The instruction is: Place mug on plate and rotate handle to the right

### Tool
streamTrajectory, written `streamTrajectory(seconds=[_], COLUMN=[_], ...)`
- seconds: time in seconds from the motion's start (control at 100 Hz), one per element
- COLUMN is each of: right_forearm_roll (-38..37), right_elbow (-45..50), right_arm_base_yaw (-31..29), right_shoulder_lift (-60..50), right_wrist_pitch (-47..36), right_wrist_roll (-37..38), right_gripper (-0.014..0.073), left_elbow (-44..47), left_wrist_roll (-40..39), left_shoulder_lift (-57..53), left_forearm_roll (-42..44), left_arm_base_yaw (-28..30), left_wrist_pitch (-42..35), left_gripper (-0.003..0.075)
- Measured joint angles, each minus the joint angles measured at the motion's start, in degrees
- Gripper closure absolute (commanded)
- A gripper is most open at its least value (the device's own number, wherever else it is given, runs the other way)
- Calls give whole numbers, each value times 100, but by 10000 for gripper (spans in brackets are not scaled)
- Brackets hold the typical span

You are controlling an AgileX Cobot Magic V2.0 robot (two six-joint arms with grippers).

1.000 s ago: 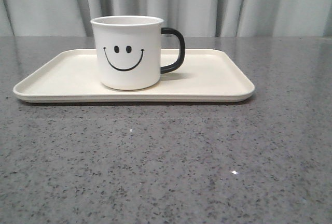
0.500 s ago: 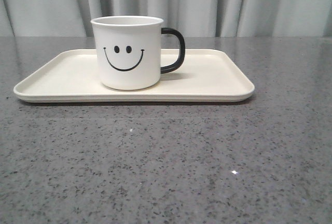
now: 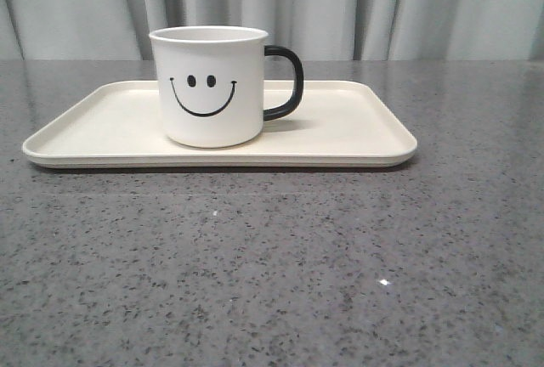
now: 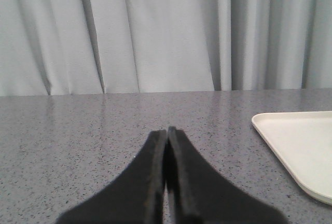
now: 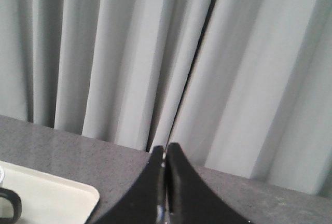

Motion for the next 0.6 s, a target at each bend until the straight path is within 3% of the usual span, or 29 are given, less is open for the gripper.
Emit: streamTrajectory(seconds=[0.26, 0.6], right_forearm_roll=[0, 430], right_elbow=[1500, 3011], right_arm_base_yaw=[122, 163], right_shoulder_lift=[-810, -1778], right_wrist_pitch=[-356, -1591], right_wrist_roll=[0, -4], right_gripper=[655, 655], left_elbow=[0, 0], left_wrist_roll=[0, 0], left_shoulder_lift=[0, 0], left_forearm_roll=[0, 0], left_arm_base_yaw=[0, 0], left_wrist_pitch=[0, 0], left_gripper=[740, 740])
